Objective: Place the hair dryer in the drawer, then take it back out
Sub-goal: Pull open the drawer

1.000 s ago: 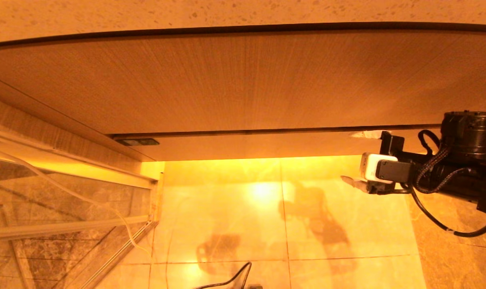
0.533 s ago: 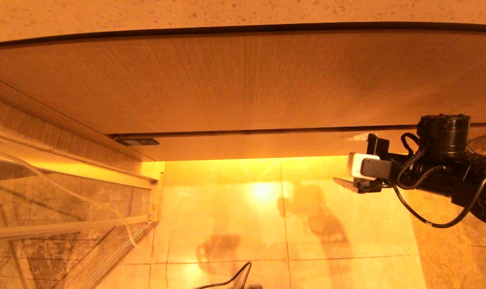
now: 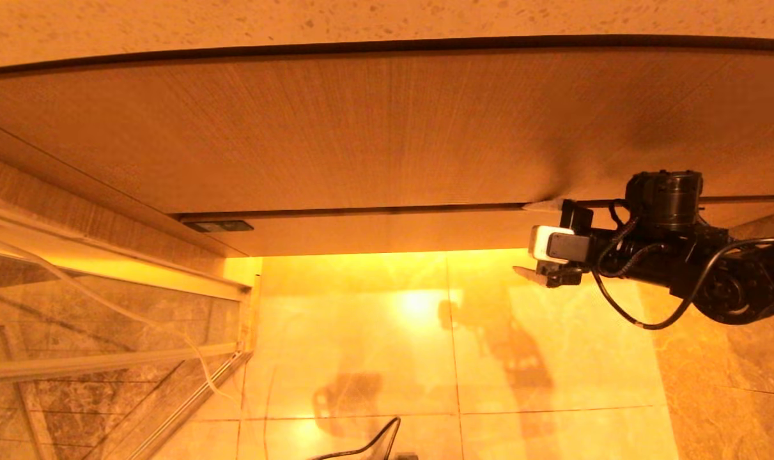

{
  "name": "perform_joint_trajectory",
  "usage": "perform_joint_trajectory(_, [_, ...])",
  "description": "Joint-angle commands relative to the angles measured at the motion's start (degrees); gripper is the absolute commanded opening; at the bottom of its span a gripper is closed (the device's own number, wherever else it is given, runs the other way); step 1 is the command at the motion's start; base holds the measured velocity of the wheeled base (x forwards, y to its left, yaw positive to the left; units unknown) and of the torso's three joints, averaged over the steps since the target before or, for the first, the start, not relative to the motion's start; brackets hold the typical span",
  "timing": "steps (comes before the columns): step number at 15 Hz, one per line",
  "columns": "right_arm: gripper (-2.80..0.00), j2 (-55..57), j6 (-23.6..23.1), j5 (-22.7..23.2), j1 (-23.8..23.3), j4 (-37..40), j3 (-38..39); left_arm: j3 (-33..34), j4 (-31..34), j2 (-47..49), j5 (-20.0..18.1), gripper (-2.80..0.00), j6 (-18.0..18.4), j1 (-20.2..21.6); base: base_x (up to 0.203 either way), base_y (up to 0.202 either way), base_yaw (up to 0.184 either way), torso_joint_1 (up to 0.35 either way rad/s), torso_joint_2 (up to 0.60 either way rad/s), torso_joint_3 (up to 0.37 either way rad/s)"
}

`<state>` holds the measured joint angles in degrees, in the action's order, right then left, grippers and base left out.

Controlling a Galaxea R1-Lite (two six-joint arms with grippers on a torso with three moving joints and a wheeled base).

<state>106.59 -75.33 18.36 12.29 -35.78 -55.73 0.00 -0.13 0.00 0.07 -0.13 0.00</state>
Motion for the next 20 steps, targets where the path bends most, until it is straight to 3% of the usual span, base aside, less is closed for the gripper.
perform_joint_trajectory(1, [0.0,2.1,-0.3,0.1,0.0,-0.4,-1.6,0.0,0.0,0.0,0.0,-2.8,0.0,0.0,0.0,0.0,0.0,0.0,0.0,0.0])
perform_joint_trajectory(7, [0.0,2.5,2.0,0.1,-0.2,-5.7,-2.5,0.0,0.0,0.0,0.0,-2.8,0.0,0.0,0.0,0.0,0.0,0.0,0.0,0.0])
perform_joint_trajectory(20, [0.0,-0.2,0.3,-0.2,-0.2,-7.4,5.6,0.0,0.0,0.0,0.0,-2.8,0.0,0.0,0.0,0.0,0.0,0.0,0.0,0.0])
